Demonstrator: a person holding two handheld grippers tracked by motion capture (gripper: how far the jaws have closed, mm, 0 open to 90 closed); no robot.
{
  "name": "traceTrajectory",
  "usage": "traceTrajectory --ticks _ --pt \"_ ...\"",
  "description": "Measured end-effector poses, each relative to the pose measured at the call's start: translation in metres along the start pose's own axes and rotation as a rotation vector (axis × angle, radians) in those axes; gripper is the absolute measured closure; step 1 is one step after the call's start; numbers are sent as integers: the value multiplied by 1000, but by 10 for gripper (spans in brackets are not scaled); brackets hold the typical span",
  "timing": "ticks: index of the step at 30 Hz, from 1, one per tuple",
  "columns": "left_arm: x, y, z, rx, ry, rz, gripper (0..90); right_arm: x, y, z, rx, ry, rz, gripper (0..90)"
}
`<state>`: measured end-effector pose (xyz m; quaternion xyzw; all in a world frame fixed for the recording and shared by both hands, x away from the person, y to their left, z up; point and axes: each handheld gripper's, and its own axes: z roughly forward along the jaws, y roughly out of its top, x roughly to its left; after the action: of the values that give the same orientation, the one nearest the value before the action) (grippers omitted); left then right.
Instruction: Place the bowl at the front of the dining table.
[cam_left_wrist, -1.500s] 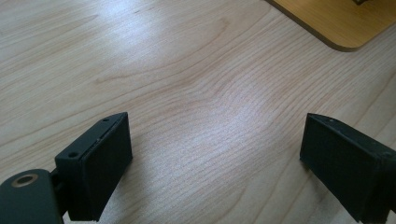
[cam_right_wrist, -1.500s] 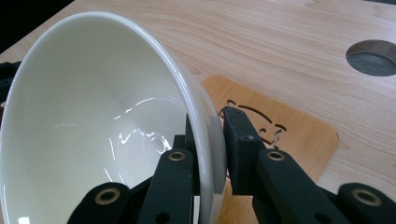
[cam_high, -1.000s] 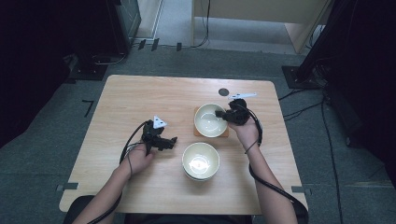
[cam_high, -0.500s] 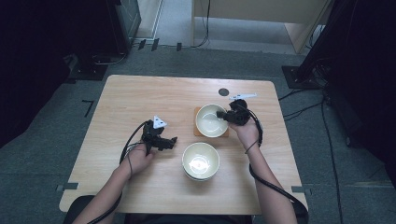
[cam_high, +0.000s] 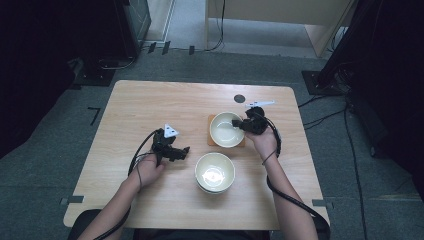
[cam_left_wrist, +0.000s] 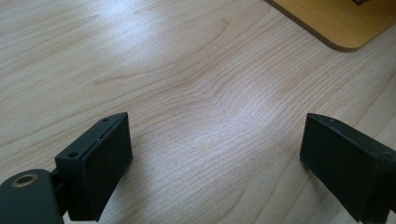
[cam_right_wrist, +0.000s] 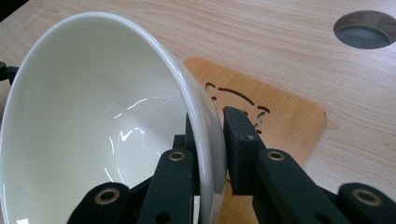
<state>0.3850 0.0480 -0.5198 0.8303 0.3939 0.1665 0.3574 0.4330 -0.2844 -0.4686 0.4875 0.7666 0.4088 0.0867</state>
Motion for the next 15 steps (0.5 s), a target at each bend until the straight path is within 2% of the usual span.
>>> traceTrajectory --ticks 15 --pt "0 0 0 1 0 1 88 -1 -4 8 23 -10 4 808"
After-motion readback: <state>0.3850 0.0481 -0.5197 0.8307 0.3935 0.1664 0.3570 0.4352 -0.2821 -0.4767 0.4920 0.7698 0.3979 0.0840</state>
